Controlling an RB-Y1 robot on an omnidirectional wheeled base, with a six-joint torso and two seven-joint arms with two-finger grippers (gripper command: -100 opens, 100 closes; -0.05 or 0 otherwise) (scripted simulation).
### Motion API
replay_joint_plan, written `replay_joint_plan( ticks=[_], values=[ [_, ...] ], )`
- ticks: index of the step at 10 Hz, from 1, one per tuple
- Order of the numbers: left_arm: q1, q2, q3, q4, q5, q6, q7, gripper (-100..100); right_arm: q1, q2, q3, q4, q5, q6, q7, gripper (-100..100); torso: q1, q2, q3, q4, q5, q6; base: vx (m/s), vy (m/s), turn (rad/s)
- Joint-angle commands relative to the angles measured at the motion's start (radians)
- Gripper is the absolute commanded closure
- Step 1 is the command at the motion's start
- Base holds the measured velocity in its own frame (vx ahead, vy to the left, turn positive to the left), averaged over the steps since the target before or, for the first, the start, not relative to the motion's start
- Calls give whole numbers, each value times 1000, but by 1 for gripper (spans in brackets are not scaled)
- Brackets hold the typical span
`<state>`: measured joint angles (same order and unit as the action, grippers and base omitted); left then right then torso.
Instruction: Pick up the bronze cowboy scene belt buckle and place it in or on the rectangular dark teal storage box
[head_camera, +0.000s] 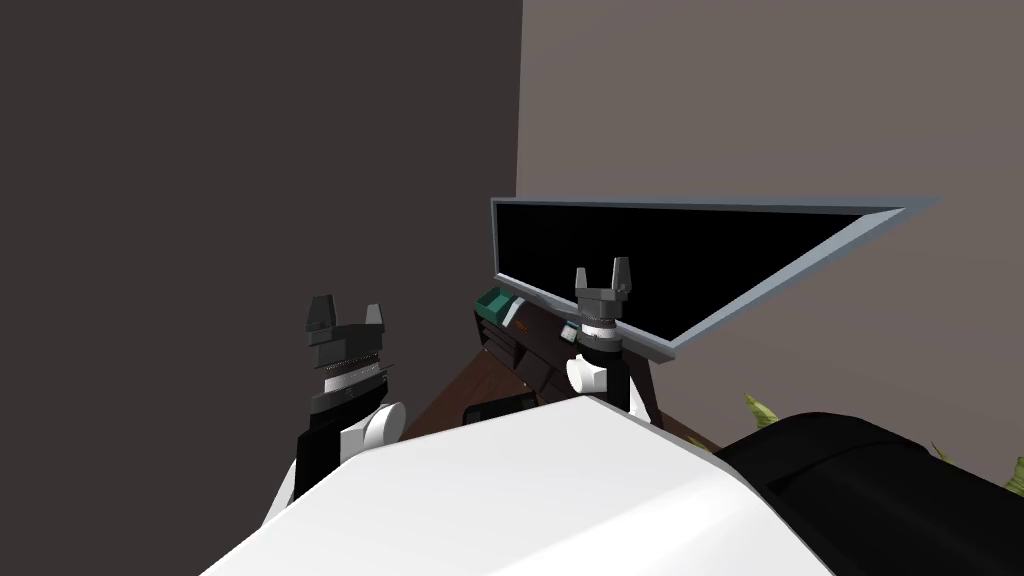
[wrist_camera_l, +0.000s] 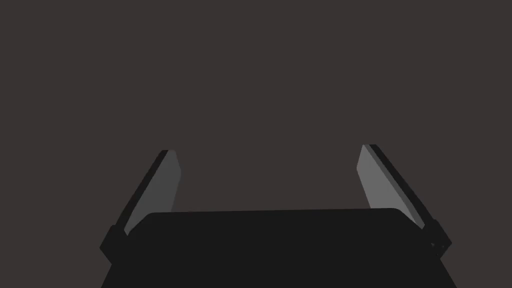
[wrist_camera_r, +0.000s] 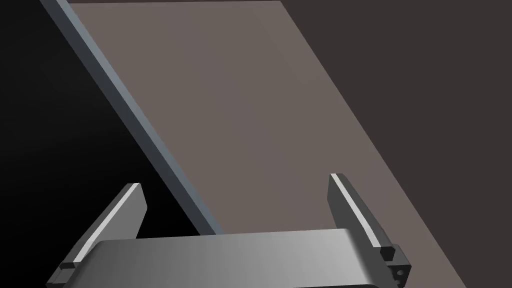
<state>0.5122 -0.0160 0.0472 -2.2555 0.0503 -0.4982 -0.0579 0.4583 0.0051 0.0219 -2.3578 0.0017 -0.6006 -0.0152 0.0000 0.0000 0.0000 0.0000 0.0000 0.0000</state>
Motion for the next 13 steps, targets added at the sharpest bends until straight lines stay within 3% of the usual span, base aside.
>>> replay_joint_plan(
  ticks=[1, 5, 10, 13],
  values=[
    [0, 0, 0, 0, 0, 0, 0, 0, -5, -35, 4, 18, 5, -1, 2, -100, 0, 0, 0, 0, 0, 0, -11, -10, 28],
    [0, 0, 0, 0, 0, 0, 0, 0, -36, -131, 27, 113, 36, -9, 18, -100, -4, 3, 1, 1, -1, 0, -44, -45, 46],
    [0, 0, 0, 0, 0, 0, 0, 0, -60, -172, 43, 197, 59, -16, 30, -100, -3, 4, 2, 1, -1, 0, -54, -46, 28],
    [0, 0, 0, 0, 0, 0, 0, 0, -87, -209, 63, 287, 87, -27, 45, -100, -5, 6, 3, 1, -1, 0, -85, -75, 50]
  ],
)
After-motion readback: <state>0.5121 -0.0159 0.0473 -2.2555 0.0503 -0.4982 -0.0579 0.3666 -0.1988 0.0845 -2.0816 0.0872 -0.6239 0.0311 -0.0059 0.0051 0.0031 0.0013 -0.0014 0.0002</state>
